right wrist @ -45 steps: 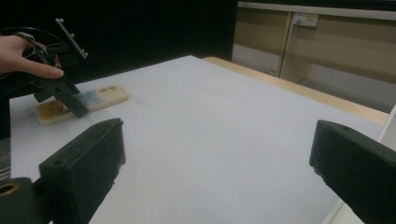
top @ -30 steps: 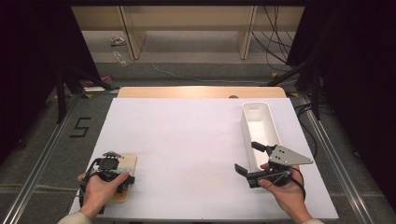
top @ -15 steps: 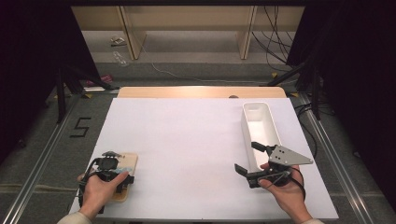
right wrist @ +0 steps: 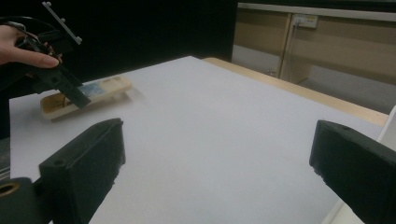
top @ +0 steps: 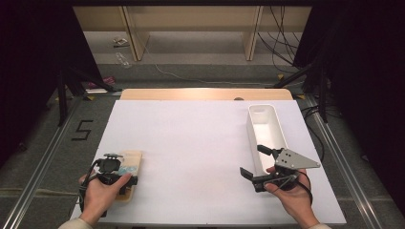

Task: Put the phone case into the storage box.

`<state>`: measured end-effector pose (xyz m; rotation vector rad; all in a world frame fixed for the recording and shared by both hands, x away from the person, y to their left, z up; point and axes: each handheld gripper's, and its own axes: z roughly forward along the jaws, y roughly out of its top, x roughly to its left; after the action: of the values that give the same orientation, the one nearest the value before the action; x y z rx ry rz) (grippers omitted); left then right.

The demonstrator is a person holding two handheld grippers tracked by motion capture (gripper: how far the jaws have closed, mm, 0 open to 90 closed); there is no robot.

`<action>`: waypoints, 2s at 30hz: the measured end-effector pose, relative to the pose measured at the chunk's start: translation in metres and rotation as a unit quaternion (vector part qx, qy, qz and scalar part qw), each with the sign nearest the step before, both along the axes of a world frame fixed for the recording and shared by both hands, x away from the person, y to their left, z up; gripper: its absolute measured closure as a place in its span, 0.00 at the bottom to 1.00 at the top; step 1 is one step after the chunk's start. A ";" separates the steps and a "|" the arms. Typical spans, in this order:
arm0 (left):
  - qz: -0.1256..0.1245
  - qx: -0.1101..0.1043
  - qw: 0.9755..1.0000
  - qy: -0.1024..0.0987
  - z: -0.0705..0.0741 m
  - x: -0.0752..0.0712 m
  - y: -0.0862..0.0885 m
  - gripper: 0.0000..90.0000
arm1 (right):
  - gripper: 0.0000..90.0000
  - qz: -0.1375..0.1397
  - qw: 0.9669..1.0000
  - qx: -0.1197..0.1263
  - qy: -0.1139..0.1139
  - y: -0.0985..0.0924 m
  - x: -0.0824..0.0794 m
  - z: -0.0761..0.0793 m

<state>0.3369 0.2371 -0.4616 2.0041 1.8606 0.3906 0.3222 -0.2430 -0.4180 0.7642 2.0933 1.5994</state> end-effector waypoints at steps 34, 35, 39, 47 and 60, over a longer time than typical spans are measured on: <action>-0.075 -0.050 0.972 -0.217 0.035 -0.005 -0.018 0.13 | 0.05 -0.001 1.000 0.002 0.004 0.002 0.001 -0.001; -0.075 -0.050 0.972 -0.217 0.035 -0.005 -0.018 0.13 | 0.05 0.000 1.000 0.001 0.004 0.003 0.001 -0.001; -0.077 -0.049 0.968 -0.235 0.039 -0.004 -0.022 0.13 | 0.05 0.002 1.000 0.001 0.003 0.004 0.000 0.000; -0.087 -0.048 0.963 -0.251 0.042 0.000 -0.031 0.13 | 0.05 0.004 1.000 0.003 0.001 0.006 0.000 0.001; -0.104 -0.047 0.954 -0.277 0.047 0.003 -0.044 0.13 | 0.04 0.004 1.000 0.007 -0.003 0.010 -0.001 0.004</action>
<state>0.3396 0.1930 -0.4142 1.7644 1.2883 0.7020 0.3214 -0.2325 -0.4137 0.7552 2.0874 1.6197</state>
